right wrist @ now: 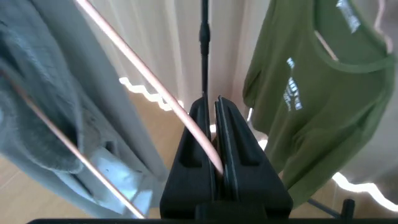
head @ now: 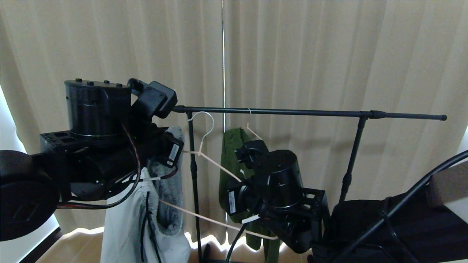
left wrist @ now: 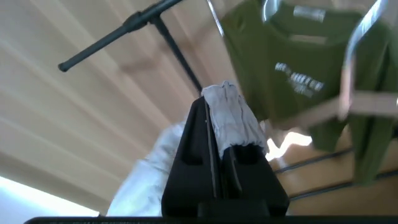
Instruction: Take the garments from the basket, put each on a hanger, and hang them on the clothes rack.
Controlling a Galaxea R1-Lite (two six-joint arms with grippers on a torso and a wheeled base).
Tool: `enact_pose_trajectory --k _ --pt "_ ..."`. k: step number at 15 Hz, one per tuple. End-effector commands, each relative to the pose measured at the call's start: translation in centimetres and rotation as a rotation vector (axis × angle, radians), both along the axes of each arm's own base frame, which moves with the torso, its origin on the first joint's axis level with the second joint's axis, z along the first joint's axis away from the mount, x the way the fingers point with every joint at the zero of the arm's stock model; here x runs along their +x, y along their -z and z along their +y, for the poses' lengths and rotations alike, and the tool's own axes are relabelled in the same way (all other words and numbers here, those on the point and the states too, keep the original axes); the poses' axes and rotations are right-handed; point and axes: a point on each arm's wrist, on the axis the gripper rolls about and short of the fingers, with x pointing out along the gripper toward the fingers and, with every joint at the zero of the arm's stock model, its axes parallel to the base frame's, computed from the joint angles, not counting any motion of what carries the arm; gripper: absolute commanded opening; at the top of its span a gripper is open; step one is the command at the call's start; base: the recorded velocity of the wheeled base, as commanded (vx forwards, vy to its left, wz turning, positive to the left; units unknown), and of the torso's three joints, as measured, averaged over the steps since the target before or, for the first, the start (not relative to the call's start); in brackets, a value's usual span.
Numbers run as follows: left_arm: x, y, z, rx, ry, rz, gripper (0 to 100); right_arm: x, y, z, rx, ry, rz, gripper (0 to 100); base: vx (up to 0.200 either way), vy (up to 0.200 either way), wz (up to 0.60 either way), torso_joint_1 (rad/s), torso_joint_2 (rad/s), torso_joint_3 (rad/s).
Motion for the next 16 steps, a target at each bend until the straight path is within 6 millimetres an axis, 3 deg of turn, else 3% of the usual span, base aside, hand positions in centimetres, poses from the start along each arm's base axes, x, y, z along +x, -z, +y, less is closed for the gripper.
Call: enact_pose_trajectory --k 1,4,7,11,14,16 --pt "0.7 -0.1 -0.1 -0.007 -0.013 -0.004 0 -0.6 0.4 0.3 -0.014 -0.017 0.007 0 0.000 0.000 0.00 0.000 0.00 0.000" --pt "1.2 -0.5 0.9 -0.010 -0.054 -0.015 0 -0.5 1.2 -0.5 -0.049 0.007 0.023 0 0.000 0.000 0.00 0.000 0.00 0.000" --pt "1.0 -0.6 1.5 0.002 -0.094 -0.021 0 3.1 2.5 -3.1 -0.118 0.170 0.041 0 0.000 0.000 0.00 0.000 0.00 0.000" --pt "-0.4 -0.4 2.1 0.039 -0.086 0.031 0 5.7 2.4 -5.1 -0.126 0.283 0.020 0 0.000 0.000 0.00 0.000 0.00 0.000" --pt "-1.1 -0.1 1.4 0.046 -0.047 0.048 0 6.3 1.8 -5.1 -0.111 0.294 0.003 0 0.000 0.000 0.00 0.000 0.00 0.000" --pt "-2.2 0.0 -0.8 0.038 0.042 0.051 0 6.4 1.1 -4.3 -0.099 0.277 -0.024 0 0.000 0.000 0.00 0.000 0.00 0.000"
